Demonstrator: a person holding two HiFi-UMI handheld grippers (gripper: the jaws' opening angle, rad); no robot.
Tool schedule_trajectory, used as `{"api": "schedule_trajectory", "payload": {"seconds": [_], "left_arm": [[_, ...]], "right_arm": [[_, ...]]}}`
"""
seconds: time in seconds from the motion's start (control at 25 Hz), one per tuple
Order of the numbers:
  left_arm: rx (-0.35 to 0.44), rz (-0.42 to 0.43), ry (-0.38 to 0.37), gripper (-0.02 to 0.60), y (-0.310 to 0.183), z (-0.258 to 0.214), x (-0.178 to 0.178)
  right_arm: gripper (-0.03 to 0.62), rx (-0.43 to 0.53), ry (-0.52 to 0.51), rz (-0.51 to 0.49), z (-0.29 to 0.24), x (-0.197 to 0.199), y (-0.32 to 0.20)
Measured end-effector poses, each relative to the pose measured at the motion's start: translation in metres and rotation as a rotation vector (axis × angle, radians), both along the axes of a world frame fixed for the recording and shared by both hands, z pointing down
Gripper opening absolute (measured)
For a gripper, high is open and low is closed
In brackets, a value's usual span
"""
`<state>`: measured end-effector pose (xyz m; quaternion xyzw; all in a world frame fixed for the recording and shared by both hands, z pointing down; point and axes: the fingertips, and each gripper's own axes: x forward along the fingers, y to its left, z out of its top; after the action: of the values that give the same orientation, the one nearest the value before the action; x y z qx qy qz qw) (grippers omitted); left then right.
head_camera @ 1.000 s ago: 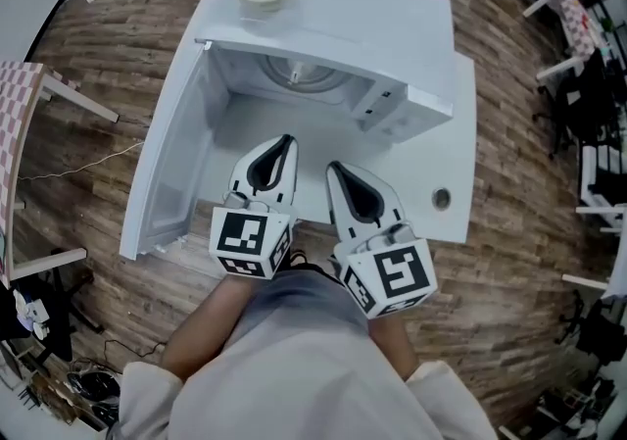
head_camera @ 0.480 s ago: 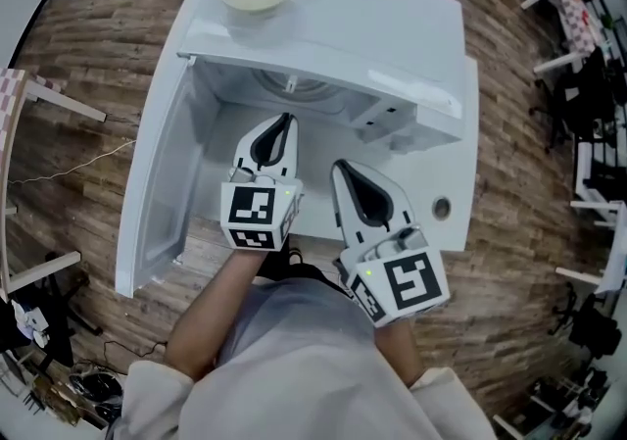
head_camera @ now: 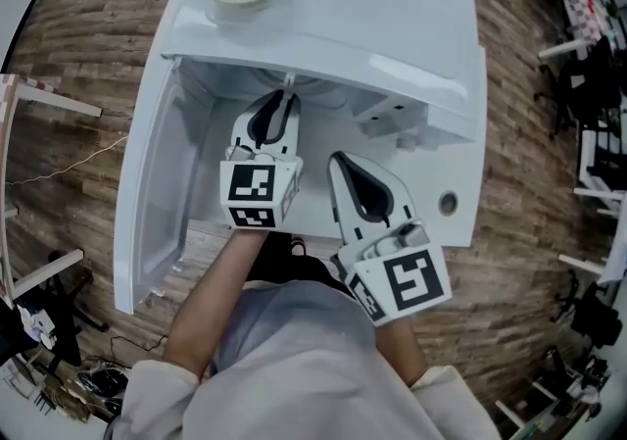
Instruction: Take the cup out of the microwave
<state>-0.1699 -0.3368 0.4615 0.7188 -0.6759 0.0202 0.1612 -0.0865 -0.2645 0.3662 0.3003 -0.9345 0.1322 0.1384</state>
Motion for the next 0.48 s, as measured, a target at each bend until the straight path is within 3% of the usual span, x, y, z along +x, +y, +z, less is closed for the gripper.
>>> {"api": "schedule_trajectory", "payload": {"seconds": [0.48], "left_arm": [[-0.102, 0.02, 0.011, 0.189, -0.031, 0.039, 0.0]], "right_arm": [[0.023, -0.018, 0.003, 0.031, 0.008, 0.002, -0.009]]}}
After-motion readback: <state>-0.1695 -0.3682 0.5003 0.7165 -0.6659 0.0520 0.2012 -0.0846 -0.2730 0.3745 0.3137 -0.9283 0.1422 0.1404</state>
